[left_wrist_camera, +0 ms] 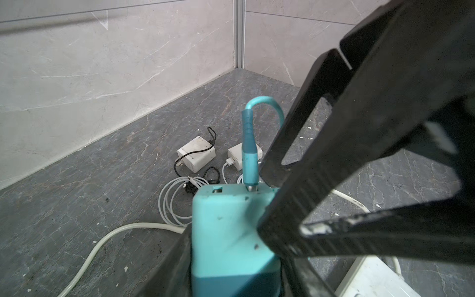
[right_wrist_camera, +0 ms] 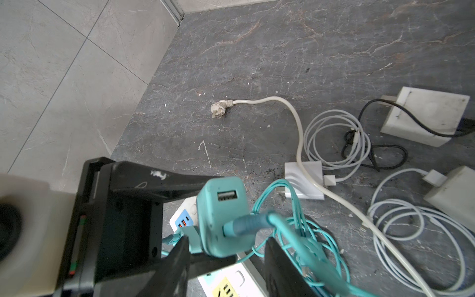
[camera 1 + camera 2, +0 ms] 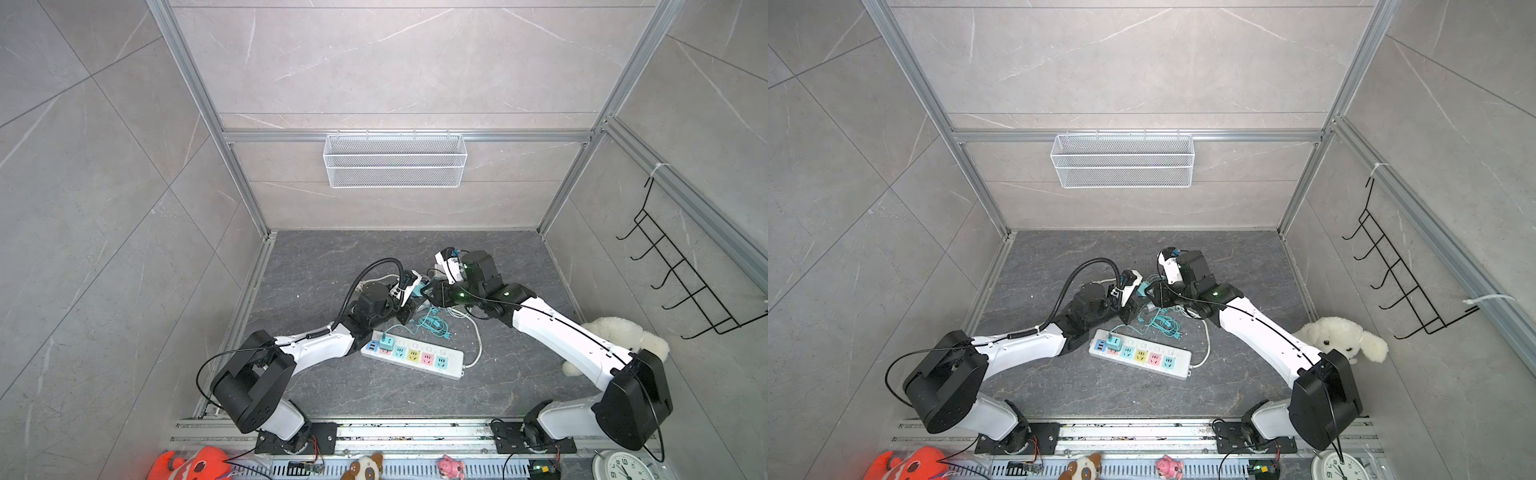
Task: Insert the plug
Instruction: 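Carry the second charger toward the right gripper while the right gripper grasps it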
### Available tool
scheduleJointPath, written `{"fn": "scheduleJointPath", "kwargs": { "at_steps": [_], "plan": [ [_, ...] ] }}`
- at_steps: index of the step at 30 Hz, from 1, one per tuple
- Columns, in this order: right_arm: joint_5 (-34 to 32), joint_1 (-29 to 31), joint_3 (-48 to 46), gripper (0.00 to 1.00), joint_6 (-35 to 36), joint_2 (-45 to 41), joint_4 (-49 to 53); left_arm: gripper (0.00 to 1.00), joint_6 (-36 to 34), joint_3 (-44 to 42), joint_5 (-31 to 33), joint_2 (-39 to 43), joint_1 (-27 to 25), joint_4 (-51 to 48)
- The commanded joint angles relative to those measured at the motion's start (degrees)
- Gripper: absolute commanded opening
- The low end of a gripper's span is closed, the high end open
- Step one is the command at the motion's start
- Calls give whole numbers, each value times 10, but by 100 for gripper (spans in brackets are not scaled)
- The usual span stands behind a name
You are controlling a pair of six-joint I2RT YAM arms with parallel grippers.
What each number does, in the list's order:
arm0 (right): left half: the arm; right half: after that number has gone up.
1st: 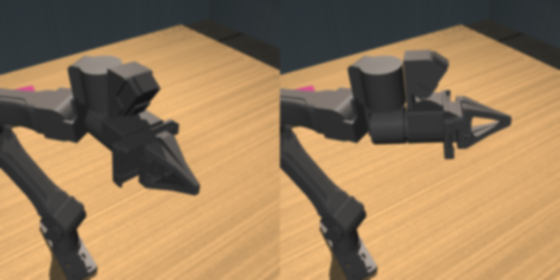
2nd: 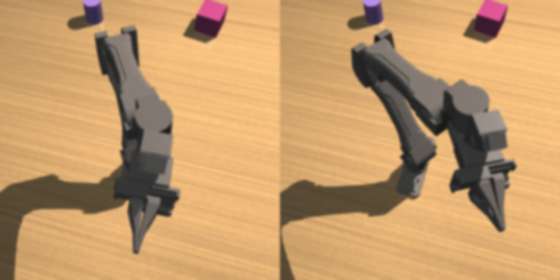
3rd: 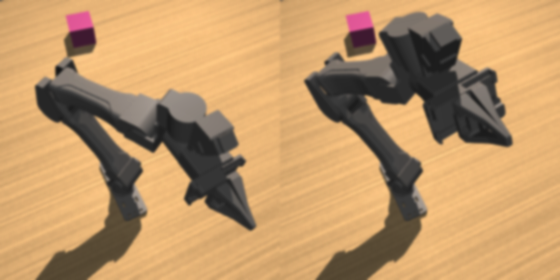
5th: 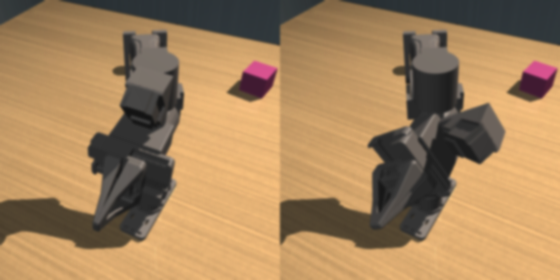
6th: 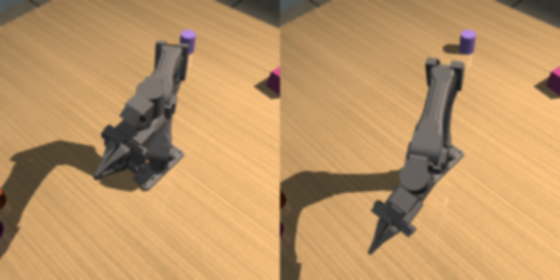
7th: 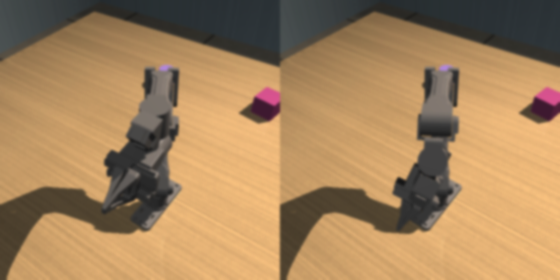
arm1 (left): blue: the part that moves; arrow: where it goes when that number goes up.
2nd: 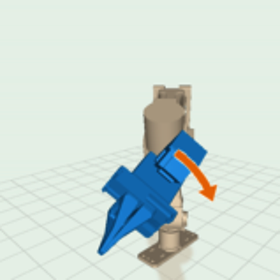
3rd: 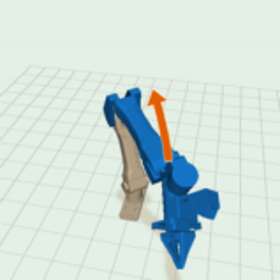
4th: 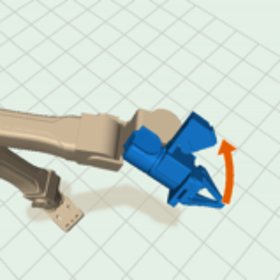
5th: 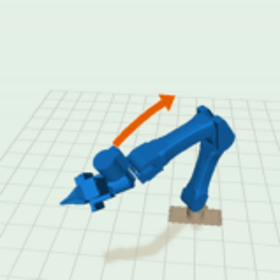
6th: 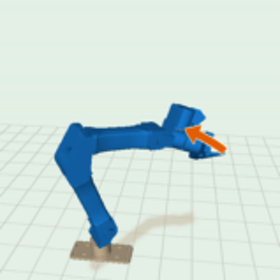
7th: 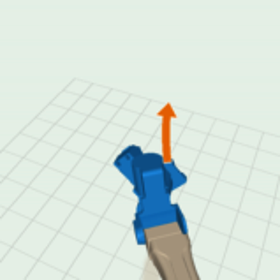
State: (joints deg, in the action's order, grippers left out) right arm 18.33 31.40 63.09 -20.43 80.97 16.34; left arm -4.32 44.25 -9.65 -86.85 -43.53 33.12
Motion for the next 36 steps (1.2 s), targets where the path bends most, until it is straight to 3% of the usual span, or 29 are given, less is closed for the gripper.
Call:
{"fn": "scheduleJointPath", "kwargs": {
  "at_steps": [1, 15, 24, 31, 36],
  "plan": [
    [15, -5, 8, 49, -10, 14, -15, 27, 3, 18, -16, 17, -3, 38],
    [111, -15, -3, 44, -36, 27, -74, 26, 4, 14, -20, 18, -5, 38],
    [135, -16, -15, 43, -38, 35, -103, 26, 3, 18, -25, 19, -10, 32],
    [145, -16, -16, 34, -37, 35, -112, 26, 2, 22, -22, 17, -13, 24],
    [150, -16, -20, 19, -33, 34, -114, 34, 3, 26, -19, 17, -15, 17]
  ]
}}
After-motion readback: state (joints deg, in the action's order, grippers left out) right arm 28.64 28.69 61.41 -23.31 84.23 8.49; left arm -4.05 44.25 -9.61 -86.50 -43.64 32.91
